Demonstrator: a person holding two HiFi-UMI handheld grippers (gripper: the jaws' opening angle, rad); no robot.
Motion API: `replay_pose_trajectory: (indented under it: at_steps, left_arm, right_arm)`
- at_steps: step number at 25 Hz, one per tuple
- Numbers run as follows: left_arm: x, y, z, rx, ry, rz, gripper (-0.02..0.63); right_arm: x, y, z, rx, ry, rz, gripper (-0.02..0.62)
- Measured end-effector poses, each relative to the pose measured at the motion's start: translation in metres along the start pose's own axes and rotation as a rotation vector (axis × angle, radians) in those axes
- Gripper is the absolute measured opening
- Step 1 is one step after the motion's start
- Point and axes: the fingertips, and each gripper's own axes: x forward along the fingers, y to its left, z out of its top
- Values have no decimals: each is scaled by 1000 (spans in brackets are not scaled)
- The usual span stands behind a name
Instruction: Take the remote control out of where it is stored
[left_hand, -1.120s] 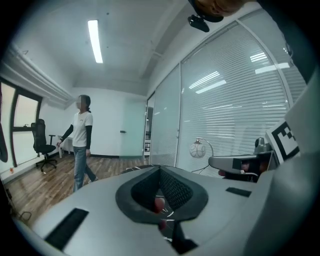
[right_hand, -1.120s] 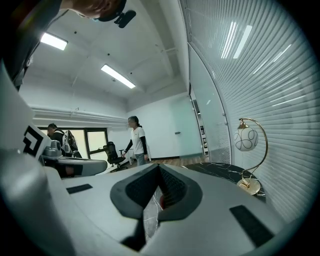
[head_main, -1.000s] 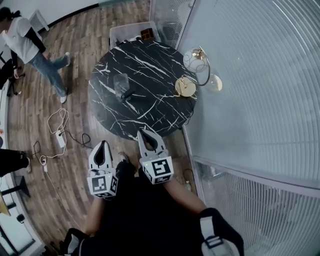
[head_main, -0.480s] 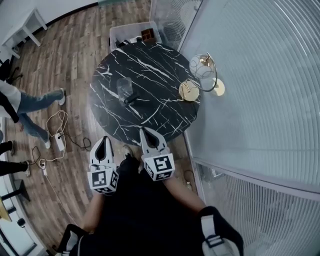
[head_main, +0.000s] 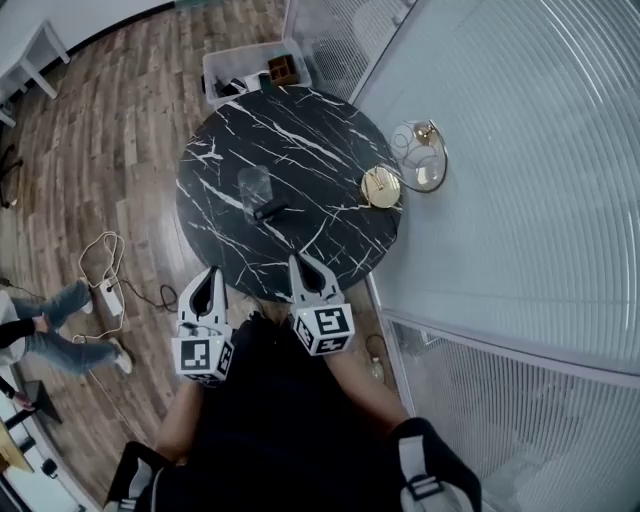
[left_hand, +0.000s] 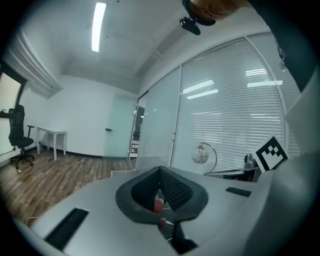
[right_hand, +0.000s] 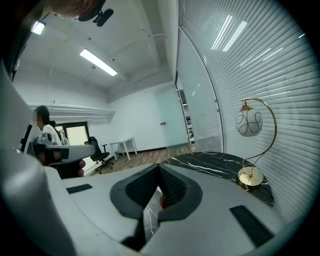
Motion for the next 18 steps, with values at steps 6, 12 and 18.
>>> replay_pose_trajectory:
  at_steps: [6,12,18]
  left_arm:
    - [15,15,2,-39,7,-9,8]
    - [42,29,8,-7,-2,19,8]
    - [74,42,5,-11,22,57,8]
  right_arm:
    - [24,-5,-5,23,31,-36,2]
    - [59,-26,-24,52,60,-44,2]
    - [90,-47,-43,68,106,-44,3]
